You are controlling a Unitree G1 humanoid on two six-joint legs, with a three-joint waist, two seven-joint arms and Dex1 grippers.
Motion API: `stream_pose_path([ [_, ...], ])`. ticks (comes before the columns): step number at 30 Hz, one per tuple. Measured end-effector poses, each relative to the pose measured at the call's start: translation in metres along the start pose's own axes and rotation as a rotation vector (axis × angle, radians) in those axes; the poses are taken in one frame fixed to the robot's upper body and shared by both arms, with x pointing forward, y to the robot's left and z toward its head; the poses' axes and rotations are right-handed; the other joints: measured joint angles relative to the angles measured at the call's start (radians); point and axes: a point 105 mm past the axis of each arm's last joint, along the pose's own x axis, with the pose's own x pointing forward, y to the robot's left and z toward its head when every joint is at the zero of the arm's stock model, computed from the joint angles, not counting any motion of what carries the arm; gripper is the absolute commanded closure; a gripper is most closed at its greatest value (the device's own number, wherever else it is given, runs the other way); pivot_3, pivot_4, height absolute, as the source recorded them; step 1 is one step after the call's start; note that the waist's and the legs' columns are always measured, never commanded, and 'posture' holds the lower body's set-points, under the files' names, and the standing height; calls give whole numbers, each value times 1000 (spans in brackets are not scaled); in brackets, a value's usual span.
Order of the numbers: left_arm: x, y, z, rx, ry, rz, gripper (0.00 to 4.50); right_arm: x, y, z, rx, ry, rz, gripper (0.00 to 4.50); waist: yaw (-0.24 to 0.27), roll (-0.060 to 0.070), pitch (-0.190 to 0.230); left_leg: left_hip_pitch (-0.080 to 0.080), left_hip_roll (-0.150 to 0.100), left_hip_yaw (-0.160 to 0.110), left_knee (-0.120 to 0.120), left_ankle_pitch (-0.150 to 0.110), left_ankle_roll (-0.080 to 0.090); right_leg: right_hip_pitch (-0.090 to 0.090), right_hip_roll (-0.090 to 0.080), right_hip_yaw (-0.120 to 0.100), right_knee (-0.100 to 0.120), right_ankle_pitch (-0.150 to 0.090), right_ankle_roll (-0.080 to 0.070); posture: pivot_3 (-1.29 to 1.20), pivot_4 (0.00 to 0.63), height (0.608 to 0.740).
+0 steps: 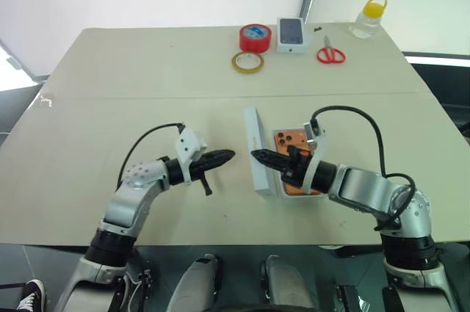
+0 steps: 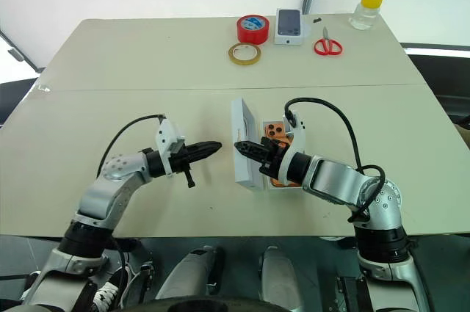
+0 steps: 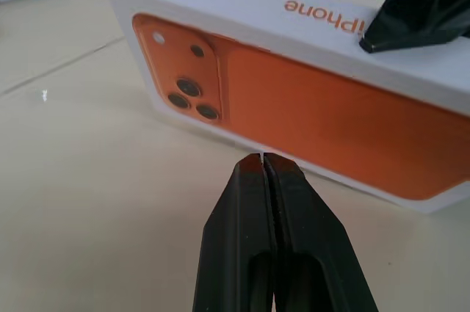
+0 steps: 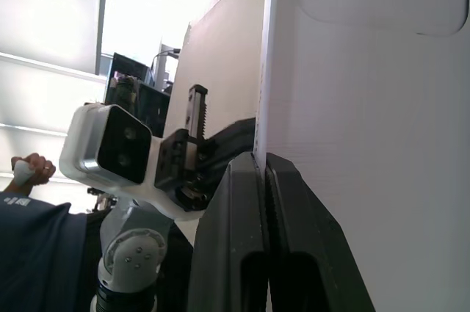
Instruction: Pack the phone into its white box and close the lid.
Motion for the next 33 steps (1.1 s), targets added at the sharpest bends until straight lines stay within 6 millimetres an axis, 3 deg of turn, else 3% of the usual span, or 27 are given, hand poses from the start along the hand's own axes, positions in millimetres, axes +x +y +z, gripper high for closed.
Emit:
stream_pose_path([
  [6,40,-17,-11,-58,-46,-39,4434,-2,-3,9,3,-14,-7,4500,-1,0,0,0,0,0,1,0,1,0,0,0,0,0,0,0,150,740],
  [9,47,-18,-10,-64,-53,-38,4434,-6,-4,15,-13,-26,-21,4500,-1,0,0,0,0,0,1,0,1,0,0,-1,0,0,0,0,150,740],
  [12,48,-16,-6,-50,-60,-39,4500,-7,-3,16,-13,-29,-13,3599,-1,0,0,0,0,0,1,-1,1,1,0,-1,0,0,0,0,150,740],
  [18,47,-16,-3,-49,-64,-46,4500,-13,-7,20,-39,-29,-42,675,0,0,0,0,0,0,1,-1,1,1,0,-1,0,0,0,0,150,740],
  [25,55,-19,5,-50,-98,-56,4500,-45,-16,51,-222,-32,-144,675,1,-1,1,0,0,0,2,-1,2,2,0,-2,0,0,1,0,150,740],
  [29,64,-20,13,-53,-121,-67,4500,-65,-28,95,-309,-190,-237,675,1,-2,1,0,0,0,3,-1,2,2,1,-2,0,0,1,0,150,740],
  [31,72,-21,17,-54,-139,-71,4500,-70,-31,107,-395,-224,-279,675,2,-2,1,0,0,1,4,-1,2,2,1,-2,0,-1,1,0,150,740],
  [33,80,-24,20,-56,-154,-75,4500,-71,-36,114,-500,-233,-331,1191,2,-3,2,-1,0,0,5,-1,3,2,1,-2,0,-1,1,0,150,740],
])
